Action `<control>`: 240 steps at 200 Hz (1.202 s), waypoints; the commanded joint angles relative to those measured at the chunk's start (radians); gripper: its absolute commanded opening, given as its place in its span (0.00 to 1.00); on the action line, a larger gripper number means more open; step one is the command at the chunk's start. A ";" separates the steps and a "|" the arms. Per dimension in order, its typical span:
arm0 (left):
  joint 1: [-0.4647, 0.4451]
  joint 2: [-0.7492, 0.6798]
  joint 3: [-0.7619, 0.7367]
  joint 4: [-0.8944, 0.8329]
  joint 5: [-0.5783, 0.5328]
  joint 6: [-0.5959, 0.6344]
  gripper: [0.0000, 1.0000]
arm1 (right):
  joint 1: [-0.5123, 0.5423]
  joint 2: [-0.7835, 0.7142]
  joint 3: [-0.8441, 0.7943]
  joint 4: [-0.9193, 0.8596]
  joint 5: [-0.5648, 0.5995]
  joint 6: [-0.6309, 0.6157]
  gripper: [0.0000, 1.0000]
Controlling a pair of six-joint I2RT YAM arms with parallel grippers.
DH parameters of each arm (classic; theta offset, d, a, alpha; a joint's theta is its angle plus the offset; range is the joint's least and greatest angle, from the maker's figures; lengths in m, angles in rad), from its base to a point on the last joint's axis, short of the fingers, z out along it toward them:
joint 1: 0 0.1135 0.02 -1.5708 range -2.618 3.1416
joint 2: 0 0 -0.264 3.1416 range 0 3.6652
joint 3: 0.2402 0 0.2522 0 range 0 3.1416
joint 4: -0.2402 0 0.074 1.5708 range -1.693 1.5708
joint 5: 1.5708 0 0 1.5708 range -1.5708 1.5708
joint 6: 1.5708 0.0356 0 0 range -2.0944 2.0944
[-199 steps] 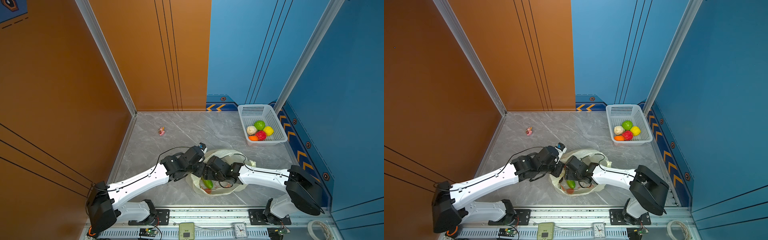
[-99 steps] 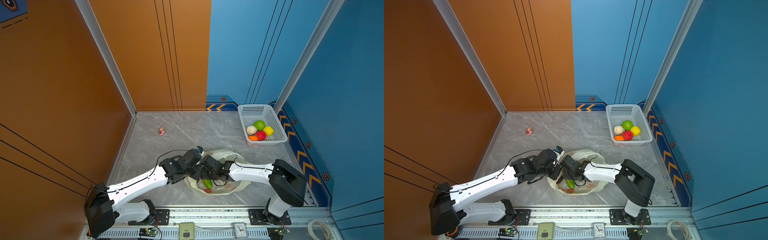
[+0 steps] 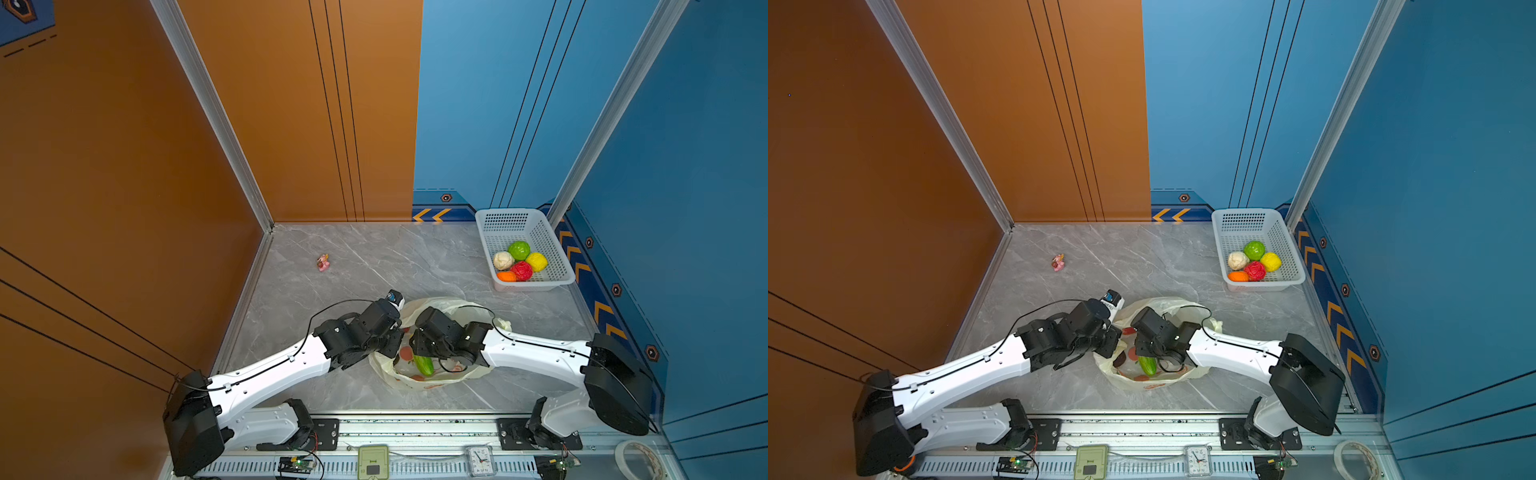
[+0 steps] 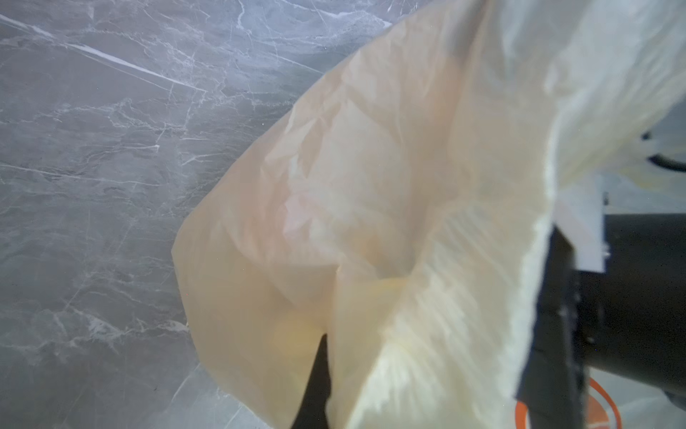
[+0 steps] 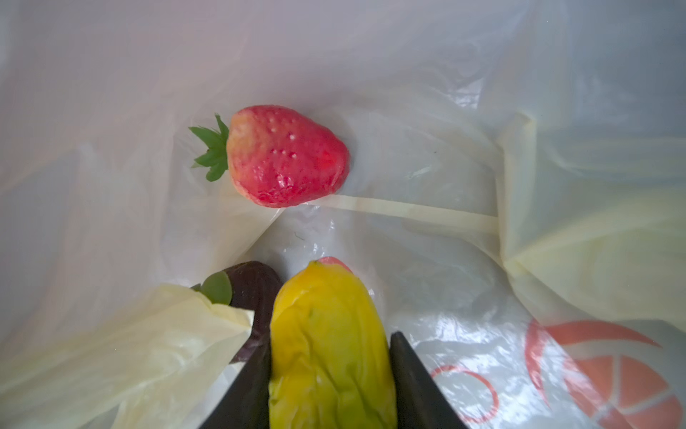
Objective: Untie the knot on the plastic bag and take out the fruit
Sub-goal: 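Lower the right gripper into the bag and grasp the green-yellow bitter melon, then lift the bitter melon out of the bag with the right gripper, then lower the bitter melon into the white basket and open the right gripper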
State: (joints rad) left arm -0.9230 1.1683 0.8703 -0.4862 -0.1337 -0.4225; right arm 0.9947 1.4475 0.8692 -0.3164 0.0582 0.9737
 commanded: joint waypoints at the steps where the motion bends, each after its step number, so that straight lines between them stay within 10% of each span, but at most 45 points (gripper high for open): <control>1: -0.004 -0.019 -0.008 0.000 -0.042 -0.012 0.00 | -0.005 -0.073 -0.012 -0.092 0.027 -0.002 0.40; 179: -0.016 0.061 0.069 0.058 -0.033 0.028 0.00 | -0.114 -0.288 0.290 -0.296 -0.030 -0.098 0.40; 240: -0.021 0.075 0.096 0.060 -0.032 0.072 0.00 | -0.411 -0.265 0.487 -0.323 -0.171 -0.163 0.40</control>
State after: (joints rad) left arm -0.9325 1.2327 0.9249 -0.4339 -0.1535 -0.3943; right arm 0.6907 1.1835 1.2987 -0.6029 -0.0425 0.8608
